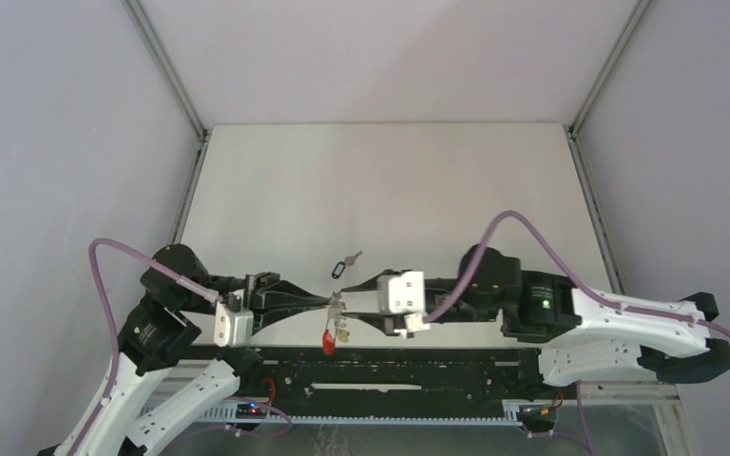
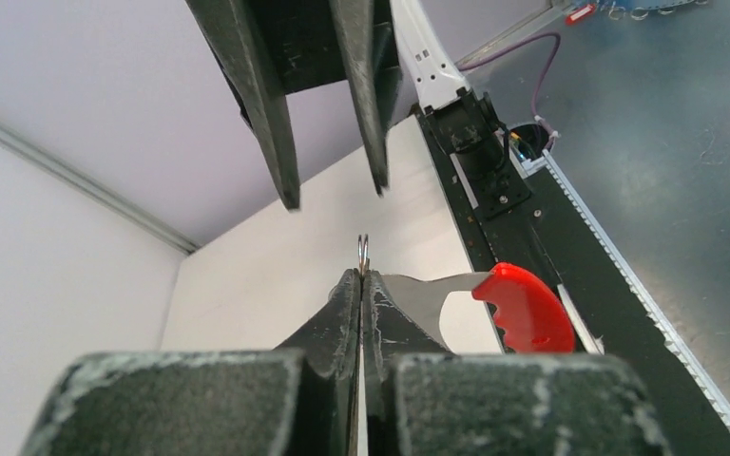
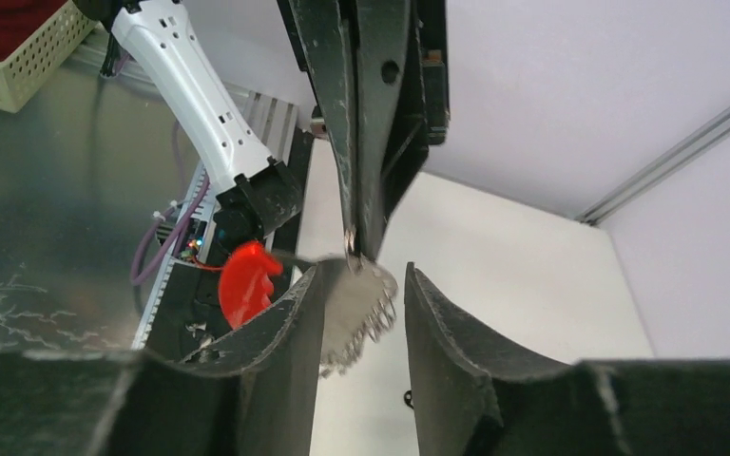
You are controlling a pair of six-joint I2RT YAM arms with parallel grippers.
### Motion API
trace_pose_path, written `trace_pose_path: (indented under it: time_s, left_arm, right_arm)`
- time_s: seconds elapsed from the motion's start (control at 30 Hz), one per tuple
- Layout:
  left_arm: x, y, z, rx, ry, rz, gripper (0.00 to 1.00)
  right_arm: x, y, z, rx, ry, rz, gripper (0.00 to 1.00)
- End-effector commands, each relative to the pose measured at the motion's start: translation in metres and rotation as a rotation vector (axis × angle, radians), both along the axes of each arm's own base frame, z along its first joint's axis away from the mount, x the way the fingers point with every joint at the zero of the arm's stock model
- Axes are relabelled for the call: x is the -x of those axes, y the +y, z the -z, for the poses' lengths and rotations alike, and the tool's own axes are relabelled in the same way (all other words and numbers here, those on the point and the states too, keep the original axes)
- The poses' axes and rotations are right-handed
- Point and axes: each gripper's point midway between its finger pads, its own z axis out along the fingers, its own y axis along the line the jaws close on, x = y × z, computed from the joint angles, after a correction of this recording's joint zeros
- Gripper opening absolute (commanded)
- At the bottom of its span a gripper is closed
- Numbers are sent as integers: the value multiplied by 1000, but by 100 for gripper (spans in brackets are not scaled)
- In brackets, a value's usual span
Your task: Put the keys on the keyring
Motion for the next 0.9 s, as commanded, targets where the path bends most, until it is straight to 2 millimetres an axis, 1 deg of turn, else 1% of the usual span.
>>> trace_pose_path:
  time_s: [0.0, 0.07, 0.17, 0.33, 0.47, 0.53, 0.57, 0.67, 0.87]
  left_arm:
    - [22, 3, -38, 101, -111, 93, 0]
    - [25, 3, -50, 126, -91, 112, 0]
    - [31, 3, -65, 160, -63, 137, 0]
    - [39, 3, -81, 194, -38, 167, 0]
    - [40, 1, -90, 218, -17, 173, 0]
    - [40, 0, -92, 220, 0, 176, 0]
    - [41, 0, -97, 236, -5, 177, 0]
    - [42, -1, -102, 250, 14, 182, 0]
    - [42, -3, -100, 246, 27, 193, 0]
  right_arm:
    - [8, -33, -48, -207, -24, -23, 46]
    - [11, -40, -53, -236, -12, -45, 46]
    - [16, -44, -56, -268, 8, -82, 46]
    - [26, -41, -56, -278, 18, -141, 45]
    - [31, -36, -53, -271, 27, -172, 44]
    - [32, -32, -59, -298, 20, -179, 43]
    - [31, -30, -59, -302, 21, -174, 43]
    - [28, -25, -62, -317, 18, -157, 42]
    - [28, -17, -71, -361, 12, -158, 40]
